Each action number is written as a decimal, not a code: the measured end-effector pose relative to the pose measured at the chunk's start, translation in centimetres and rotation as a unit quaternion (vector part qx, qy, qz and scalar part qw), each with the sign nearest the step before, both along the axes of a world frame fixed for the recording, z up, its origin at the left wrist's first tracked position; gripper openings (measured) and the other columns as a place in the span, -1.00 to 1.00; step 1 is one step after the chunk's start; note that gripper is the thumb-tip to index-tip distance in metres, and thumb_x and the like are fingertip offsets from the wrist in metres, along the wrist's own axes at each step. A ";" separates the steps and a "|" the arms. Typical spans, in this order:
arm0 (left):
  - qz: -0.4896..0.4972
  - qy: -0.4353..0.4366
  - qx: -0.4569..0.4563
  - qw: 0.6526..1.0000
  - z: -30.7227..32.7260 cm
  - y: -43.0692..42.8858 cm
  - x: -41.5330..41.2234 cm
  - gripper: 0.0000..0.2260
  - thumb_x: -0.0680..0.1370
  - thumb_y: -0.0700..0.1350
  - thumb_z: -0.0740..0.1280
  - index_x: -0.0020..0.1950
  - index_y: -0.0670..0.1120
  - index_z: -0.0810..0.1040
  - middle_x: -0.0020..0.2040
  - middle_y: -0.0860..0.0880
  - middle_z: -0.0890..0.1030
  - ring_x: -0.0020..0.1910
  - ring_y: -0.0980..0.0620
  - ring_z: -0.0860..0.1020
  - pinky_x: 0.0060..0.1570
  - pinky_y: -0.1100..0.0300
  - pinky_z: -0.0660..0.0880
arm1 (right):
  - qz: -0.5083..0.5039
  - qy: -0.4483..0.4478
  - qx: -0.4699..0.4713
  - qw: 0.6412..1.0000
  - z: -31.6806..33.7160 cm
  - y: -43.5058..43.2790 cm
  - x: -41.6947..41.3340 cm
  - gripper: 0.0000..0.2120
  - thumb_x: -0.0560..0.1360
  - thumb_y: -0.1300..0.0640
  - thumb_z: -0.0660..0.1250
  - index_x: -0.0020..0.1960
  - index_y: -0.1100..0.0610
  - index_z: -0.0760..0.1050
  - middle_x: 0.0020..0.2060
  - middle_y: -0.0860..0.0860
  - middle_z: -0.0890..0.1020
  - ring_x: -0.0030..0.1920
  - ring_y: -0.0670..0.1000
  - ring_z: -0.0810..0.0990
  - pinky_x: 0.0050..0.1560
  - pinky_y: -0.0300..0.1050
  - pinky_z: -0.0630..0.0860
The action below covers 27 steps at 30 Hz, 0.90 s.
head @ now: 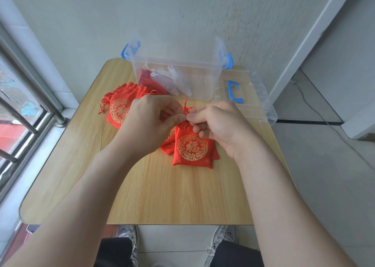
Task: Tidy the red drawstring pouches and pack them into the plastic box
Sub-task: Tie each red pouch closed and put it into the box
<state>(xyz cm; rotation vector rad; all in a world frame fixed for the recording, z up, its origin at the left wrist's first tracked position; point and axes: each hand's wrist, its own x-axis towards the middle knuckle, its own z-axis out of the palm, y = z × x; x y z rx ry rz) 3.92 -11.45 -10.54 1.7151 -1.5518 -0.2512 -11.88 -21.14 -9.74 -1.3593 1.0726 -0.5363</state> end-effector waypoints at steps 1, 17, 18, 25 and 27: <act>-0.008 -0.023 0.005 1.000 -0.1 0.0 -0.1 -0.97 0.60 -0.15 0.49 -0.01 -0.09 0.70 -0.12 0.14 0.71 -0.10 0.21 0.67 -0.04 0.33 0.57 | 0.001 0.008 -0.008 1.000 -0.1 0.0 0.0 -0.95 0.47 0.28 0.52 -0.08 0.19 0.72 -0.30 0.09 0.69 -0.29 -0.03 0.63 -0.21 -0.10 0.53; 0.083 -0.033 0.041 0.995 -0.1 -0.3 -0.9 -0.75 0.62 0.00 0.21 -0.12 -0.07 0.60 -0.19 0.09 0.62 -0.17 0.11 0.57 -0.06 0.08 0.51 | -0.004 0.054 -0.084 0.995 0.2 0.6 0.4 -0.94 0.51 0.20 0.54 -0.08 0.06 0.71 -0.34 0.00 0.73 -0.34 -0.13 0.66 -0.22 -0.16 0.58; 0.082 0.015 0.062 0.995 0.2 -0.4 -1.1 -0.73 0.64 -0.05 0.21 -0.14 -0.15 0.58 -0.22 0.03 0.61 -0.20 0.09 0.55 -0.12 0.10 0.47 | -0.004 0.050 -0.083 0.995 0.2 0.6 0.4 -0.93 0.51 0.20 0.54 -0.09 0.05 0.71 -0.35 -0.02 0.72 -0.35 -0.13 0.66 -0.24 -0.17 0.57; 0.111 0.135 0.137 0.975 0.9 0.0 -1.5 -0.24 0.72 0.27 0.02 -0.11 -0.43 0.55 -0.14 -0.36 0.65 -0.07 -0.30 0.62 0.03 -0.24 0.53 | -0.003 0.054 -0.095 0.994 0.2 0.8 0.5 -0.92 0.50 0.19 0.55 -0.12 0.04 0.71 -0.34 -0.02 0.74 -0.34 -0.15 0.67 -0.21 -0.18 0.57; 0.109 0.128 0.138 0.976 0.7 -0.1 -1.6 -0.10 0.67 0.41 -0.06 -0.13 -0.43 0.54 -0.20 -0.34 0.64 -0.12 -0.28 0.63 0.01 -0.23 0.56 | 0.002 0.047 -0.089 0.995 0.3 0.8 0.5 -0.94 0.50 0.19 0.55 -0.11 0.05 0.72 -0.31 0.00 0.75 -0.33 -0.14 0.68 -0.21 -0.17 0.57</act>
